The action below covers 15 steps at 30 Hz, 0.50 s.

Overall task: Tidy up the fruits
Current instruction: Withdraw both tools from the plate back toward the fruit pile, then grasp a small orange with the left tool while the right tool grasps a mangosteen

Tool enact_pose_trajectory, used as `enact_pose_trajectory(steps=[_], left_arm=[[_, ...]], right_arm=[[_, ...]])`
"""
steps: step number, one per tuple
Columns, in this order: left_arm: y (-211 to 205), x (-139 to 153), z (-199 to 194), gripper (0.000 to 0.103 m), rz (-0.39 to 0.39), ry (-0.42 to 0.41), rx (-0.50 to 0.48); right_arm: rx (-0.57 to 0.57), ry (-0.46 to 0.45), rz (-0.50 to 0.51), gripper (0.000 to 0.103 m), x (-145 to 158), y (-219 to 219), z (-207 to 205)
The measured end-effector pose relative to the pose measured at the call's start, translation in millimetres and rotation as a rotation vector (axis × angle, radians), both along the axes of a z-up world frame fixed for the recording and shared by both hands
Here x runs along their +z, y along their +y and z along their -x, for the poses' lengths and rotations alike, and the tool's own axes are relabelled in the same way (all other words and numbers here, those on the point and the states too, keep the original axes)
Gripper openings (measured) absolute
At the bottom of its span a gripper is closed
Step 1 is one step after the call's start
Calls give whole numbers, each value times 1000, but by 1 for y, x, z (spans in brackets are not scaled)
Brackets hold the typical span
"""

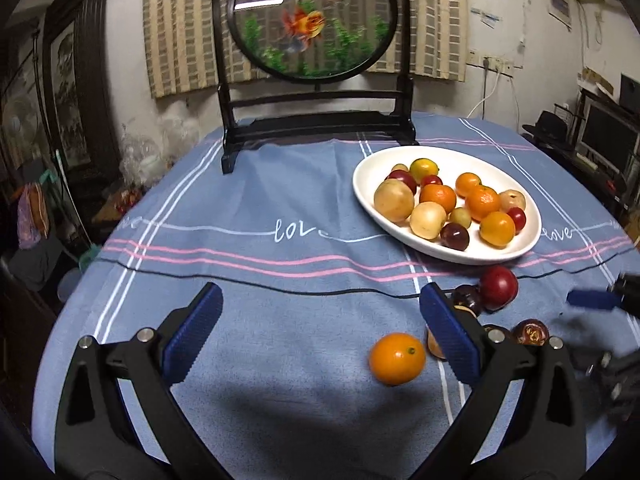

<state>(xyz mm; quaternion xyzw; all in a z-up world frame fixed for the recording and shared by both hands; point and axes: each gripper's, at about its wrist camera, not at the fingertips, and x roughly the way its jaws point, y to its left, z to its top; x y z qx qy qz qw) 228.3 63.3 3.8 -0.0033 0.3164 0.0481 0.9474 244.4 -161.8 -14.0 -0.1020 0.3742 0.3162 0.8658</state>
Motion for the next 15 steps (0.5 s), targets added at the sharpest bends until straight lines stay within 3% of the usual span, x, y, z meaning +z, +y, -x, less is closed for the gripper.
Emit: enact_pose_trajectory(steps=[7, 15], left_arm=[[-1, 1, 2, 100, -6, 5, 9], [-6, -1, 2, 100, -55, 1, 13]], right_arm=[[17, 14, 71, 60, -16, 10, 1], [26, 19, 132, 48, -32, 21, -2]])
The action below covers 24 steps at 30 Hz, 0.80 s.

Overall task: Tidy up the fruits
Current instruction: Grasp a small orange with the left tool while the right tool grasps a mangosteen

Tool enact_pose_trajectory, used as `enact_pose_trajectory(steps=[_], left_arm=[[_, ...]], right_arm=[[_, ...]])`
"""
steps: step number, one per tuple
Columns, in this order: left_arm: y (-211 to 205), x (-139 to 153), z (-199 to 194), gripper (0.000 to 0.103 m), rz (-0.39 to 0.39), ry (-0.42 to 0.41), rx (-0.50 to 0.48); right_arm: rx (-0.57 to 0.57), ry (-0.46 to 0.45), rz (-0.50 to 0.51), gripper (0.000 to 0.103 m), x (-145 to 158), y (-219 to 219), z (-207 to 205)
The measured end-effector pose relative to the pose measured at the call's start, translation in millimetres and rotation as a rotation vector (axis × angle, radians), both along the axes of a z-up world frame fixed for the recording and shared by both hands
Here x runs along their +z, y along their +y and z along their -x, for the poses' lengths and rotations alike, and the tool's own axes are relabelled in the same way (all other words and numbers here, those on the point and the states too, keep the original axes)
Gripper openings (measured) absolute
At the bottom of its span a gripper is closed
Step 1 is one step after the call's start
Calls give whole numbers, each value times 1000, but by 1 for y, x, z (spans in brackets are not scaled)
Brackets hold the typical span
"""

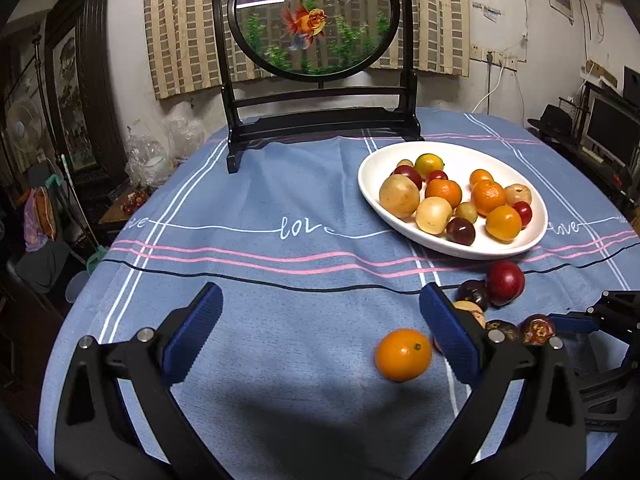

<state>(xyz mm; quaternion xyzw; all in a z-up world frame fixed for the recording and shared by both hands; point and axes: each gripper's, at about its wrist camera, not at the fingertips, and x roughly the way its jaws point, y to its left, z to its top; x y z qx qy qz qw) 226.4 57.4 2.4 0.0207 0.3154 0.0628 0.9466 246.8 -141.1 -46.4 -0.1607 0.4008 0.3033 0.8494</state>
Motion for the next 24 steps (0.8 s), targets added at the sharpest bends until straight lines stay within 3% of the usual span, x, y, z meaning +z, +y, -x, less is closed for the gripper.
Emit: enact_pose_trajectory(steps=[8, 12, 15, 20, 24], left_arm=[[5, 1, 0, 100, 35, 17, -9], [2, -3, -3, 100, 56, 57, -86], [-8, -11, -4, 98, 9, 91, -141], [-21, -18, -2, 73, -35, 111, -203], [-21, -25, -5, 70, -9, 148, -218]], right_arm=[[-25, -21, -22, 43, 5, -7, -2], [-79, -30, -91, 43, 18, -20, -7], [-116, -2, -115, 43, 19, -28, -14], [-137, 11, -109, 43, 18, -30, -15], [-131, 7, -104, 43, 18, -27, -14]])
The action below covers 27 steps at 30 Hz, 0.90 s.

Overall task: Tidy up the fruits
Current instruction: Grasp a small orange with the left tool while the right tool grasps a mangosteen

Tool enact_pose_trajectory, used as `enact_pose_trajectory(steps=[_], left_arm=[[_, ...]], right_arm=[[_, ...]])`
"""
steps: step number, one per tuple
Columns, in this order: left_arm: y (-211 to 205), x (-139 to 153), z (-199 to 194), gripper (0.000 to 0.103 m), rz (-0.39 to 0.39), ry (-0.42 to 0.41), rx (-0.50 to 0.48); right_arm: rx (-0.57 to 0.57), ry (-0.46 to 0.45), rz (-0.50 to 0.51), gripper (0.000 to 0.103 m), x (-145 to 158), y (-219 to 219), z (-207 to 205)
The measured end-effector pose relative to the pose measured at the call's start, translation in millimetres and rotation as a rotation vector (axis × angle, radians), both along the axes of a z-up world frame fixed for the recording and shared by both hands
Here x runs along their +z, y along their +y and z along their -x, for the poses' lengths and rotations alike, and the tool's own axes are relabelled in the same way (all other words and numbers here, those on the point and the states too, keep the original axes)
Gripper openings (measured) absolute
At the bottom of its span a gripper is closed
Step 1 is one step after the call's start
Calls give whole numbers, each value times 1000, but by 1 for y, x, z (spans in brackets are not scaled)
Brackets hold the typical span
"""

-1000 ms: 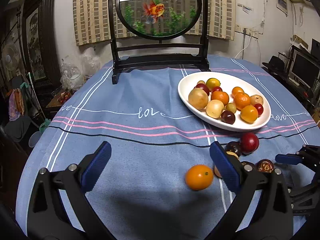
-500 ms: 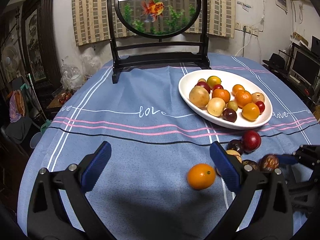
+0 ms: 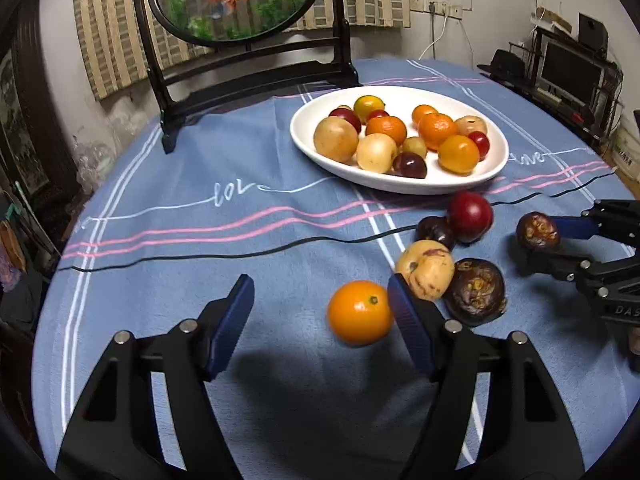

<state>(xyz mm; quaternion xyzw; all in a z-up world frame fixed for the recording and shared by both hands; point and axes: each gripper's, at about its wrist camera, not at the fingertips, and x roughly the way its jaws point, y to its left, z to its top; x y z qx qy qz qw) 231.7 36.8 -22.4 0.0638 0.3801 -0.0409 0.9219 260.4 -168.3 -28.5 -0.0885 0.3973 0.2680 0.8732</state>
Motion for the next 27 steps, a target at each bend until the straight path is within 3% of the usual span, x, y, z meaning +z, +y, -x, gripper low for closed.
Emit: enact_pose_trajectory(steps=[9, 16, 24, 27], left_arm=[[-10, -9, 2, 68, 26, 46, -70], [-23, -17, 4, 41, 41, 85, -147], [-22, -13, 6, 41, 24, 75, -123], [-14, -6, 6, 41, 67, 52, -102]], right_arm=[[-8, 9, 4, 43, -2, -2, -2], [-7, 3, 2, 43, -1, -2, -1], [-9, -2, -1, 43, 1, -3, -1], [6, -13, -26, 43, 5, -4, 0]])
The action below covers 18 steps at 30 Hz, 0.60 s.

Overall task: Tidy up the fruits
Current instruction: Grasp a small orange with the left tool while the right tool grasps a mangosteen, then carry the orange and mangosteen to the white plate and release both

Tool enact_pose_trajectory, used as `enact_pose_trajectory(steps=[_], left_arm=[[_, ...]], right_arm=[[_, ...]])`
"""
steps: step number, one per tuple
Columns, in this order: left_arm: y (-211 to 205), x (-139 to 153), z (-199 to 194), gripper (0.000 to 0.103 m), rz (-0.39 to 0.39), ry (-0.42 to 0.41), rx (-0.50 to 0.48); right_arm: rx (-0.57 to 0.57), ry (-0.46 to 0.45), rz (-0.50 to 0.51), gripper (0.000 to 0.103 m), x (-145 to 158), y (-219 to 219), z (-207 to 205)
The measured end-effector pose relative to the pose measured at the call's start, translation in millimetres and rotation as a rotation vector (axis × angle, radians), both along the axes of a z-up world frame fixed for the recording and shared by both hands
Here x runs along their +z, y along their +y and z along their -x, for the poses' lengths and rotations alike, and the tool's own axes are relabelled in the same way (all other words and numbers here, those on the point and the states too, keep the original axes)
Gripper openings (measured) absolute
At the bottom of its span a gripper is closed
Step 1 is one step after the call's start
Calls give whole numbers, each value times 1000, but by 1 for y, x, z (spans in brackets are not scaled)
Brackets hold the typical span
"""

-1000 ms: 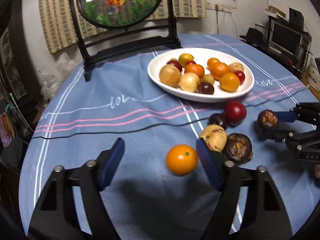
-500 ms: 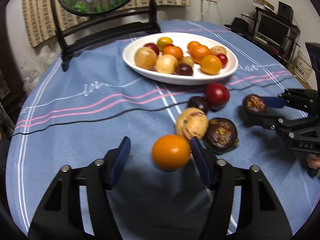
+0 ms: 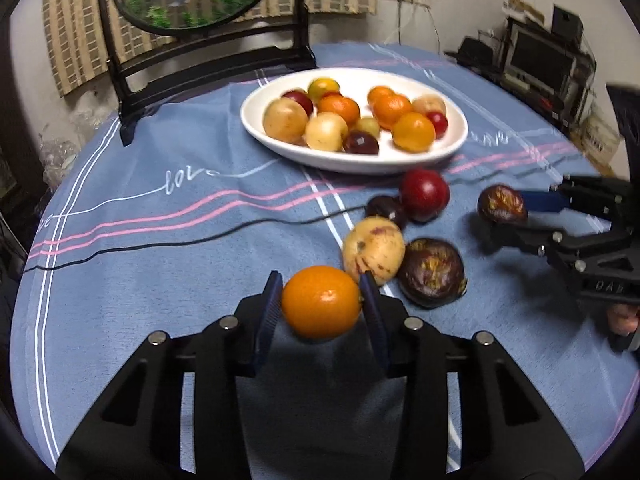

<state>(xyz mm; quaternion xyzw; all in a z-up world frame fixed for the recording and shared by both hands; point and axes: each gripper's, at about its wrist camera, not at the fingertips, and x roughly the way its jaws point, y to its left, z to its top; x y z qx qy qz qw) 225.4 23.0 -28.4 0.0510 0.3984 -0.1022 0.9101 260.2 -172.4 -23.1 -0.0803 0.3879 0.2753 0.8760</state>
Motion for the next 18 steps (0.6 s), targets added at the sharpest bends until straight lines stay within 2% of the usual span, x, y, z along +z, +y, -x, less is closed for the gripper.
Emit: enact_pose_trajectory(steps=[5, 10, 14, 18], left_arm=[[4, 16, -8, 41, 88, -50, 19], [-8, 39, -37, 41, 109, -109, 42], [-21, 50, -75, 41, 132, -106, 37], [-34, 51, -118, 41, 126, -61, 45]], right_arm=[[-30, -101, -71, 43, 17, -7, -3], [-134, -168, -165, 43, 33, -13, -33], [-206, -164, -212, 43, 34, -18, -66], [-237, -146, -227, 43, 31, -21, -90]])
